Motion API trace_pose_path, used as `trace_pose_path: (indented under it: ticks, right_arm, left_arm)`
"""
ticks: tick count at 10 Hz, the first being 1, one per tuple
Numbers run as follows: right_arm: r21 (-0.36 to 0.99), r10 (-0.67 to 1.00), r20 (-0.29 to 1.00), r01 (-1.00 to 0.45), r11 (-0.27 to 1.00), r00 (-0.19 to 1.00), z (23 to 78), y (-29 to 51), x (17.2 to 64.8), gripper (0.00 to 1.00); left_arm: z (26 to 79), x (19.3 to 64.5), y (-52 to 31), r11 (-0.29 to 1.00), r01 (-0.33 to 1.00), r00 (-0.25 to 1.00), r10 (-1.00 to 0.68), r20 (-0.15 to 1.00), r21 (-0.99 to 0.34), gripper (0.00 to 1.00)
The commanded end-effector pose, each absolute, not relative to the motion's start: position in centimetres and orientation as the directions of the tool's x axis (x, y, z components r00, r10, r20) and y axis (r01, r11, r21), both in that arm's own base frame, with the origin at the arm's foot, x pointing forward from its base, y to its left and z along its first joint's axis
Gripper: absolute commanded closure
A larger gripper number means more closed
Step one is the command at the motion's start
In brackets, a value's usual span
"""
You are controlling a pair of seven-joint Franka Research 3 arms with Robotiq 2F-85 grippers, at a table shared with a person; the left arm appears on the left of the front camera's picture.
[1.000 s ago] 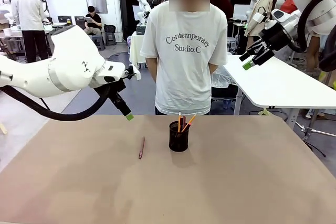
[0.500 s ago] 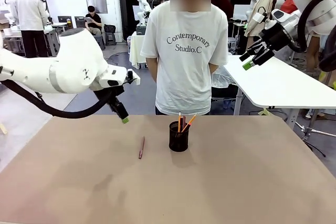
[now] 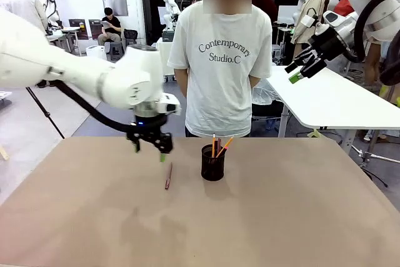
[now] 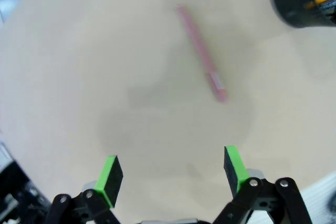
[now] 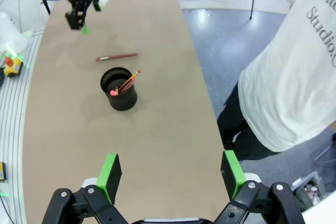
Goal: Place the pens into the pen holder.
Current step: Pick up a writing instrument from the table and place it into the Pen holder.
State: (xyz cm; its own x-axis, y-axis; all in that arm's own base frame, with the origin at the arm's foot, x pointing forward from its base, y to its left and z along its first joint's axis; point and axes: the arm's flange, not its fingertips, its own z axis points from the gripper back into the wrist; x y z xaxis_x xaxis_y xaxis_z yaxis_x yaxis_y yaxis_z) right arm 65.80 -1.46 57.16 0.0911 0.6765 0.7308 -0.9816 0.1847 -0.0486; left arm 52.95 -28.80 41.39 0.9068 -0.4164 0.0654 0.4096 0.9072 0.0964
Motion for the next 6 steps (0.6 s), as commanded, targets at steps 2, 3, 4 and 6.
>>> trace_pose_path:
  ticks: [2, 3, 4, 6]
  right_arm:
    - [-0.068, 0.683, 0.726, -0.981, 0.181, 0.076, 57.4, -1.4, 65.8, 0.0]
    - [-0.068, 0.683, 0.726, -0.981, 0.181, 0.076, 57.4, -1.4, 65.8, 0.0]
    - [-0.068, 0.683, 0.726, -0.981, 0.181, 0.076, 57.4, -1.4, 65.8, 0.0]
    - [-0.068, 0.683, 0.726, -0.981, 0.181, 0.076, 57.4, -1.4, 65.8, 0.0]
  left_arm:
    - [39.5, 55.8, -31.6, 0.941, 0.338, 0.941, -0.337, 0.017, -0.033, 0.0]
    - [38.9, 56.1, -32.1, 0.953, 0.301, 0.953, -0.3, 0.037, -0.035, 0.0]
    - [38.1, 56.5, -32.5, 0.97, 0.24, 0.969, -0.237, 0.073, -0.037, 0.0]
    - [36.7, 57.3, -32.0, 0.985, 0.174, 0.976, -0.174, 0.129, 0.014, 0.0]
